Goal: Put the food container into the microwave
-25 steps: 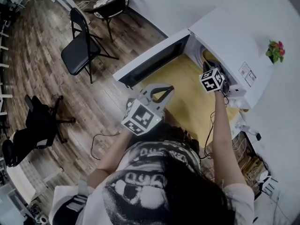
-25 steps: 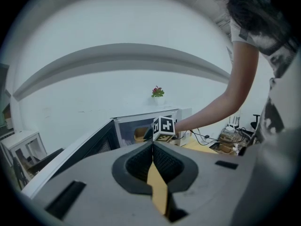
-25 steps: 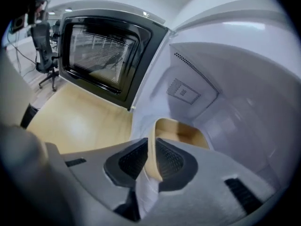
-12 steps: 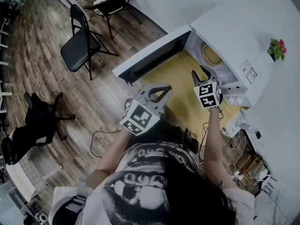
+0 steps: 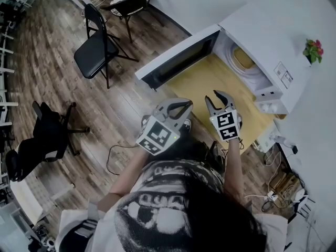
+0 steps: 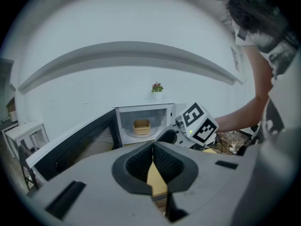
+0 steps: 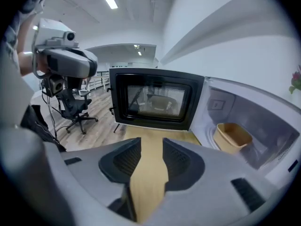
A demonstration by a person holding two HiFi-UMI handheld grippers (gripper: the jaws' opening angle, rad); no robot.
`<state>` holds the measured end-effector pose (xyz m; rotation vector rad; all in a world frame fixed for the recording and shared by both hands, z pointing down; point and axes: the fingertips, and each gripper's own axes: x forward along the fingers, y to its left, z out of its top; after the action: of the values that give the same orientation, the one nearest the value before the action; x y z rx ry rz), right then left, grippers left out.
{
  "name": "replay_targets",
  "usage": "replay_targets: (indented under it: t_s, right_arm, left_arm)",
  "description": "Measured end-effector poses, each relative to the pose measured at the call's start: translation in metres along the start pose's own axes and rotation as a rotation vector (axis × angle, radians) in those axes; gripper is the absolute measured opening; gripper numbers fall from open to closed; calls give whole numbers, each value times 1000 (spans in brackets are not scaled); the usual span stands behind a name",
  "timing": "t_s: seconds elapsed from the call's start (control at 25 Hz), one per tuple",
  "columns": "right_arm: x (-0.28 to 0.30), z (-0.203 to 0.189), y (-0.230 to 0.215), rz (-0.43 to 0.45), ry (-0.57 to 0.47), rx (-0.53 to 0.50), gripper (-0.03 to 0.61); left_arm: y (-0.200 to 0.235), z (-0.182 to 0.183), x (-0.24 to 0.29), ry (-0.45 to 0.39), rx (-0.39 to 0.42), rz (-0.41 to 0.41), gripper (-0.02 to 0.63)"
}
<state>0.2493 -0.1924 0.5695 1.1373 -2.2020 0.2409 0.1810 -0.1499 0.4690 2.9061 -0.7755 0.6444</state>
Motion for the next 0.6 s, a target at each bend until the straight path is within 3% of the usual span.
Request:
replay_targets:
  t_s: [0.6]
  right_arm:
    - [-61, 30, 128, 33, -118, 36, 134]
  left_arm:
    - [-27, -44, -113, 2, -35, 73, 2]
